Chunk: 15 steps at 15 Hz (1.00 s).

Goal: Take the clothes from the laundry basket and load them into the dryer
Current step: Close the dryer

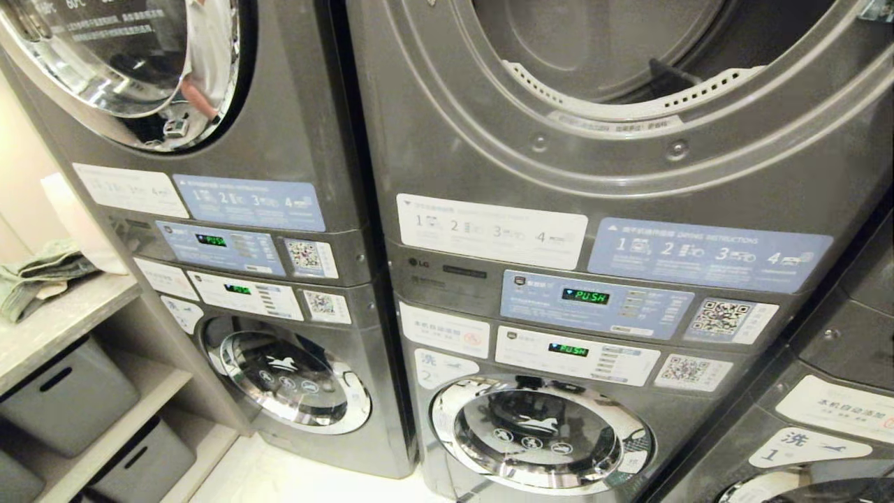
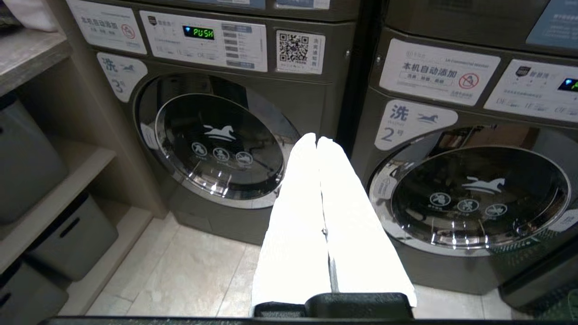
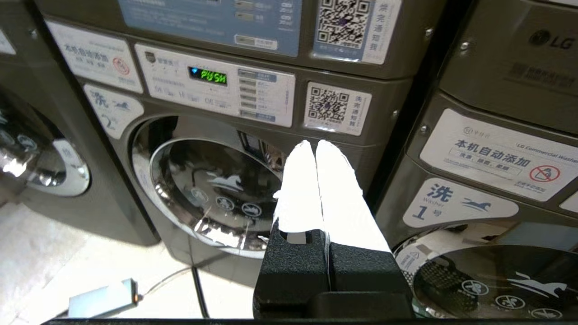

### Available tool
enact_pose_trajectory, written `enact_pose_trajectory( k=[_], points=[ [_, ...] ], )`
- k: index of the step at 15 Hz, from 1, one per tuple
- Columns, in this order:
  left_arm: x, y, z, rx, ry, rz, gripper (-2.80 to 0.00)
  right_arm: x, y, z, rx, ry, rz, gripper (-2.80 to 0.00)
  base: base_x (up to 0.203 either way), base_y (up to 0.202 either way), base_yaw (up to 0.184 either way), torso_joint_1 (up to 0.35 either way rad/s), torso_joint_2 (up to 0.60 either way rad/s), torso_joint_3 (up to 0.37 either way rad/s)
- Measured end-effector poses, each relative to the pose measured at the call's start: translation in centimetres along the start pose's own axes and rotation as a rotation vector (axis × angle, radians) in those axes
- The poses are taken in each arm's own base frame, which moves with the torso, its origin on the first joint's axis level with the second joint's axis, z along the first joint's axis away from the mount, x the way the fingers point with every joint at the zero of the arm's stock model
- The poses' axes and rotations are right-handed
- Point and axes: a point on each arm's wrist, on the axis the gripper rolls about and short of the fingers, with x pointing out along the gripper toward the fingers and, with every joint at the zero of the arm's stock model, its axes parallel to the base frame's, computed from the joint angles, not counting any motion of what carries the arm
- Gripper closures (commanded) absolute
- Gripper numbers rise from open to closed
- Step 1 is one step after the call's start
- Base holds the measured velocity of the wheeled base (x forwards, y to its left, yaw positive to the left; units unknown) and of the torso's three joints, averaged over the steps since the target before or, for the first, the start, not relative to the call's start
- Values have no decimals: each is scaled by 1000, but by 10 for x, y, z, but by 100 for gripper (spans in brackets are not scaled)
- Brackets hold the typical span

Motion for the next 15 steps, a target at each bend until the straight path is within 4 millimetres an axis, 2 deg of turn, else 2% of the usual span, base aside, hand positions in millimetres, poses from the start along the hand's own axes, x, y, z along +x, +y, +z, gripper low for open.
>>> enact_pose_trajectory(
  k=[6, 15],
  points=[
    [0, 0, 0, 0, 0, 1, 0, 0, 0, 0, -2, 0, 1, 0, -167, 0, 1, -3, 0, 3],
    [0, 0, 0, -2, 2, 1, 0, 0, 0, 0, 3, 1, 0, 0, 0, 0, 0, 3, 1, 0]
  ],
)
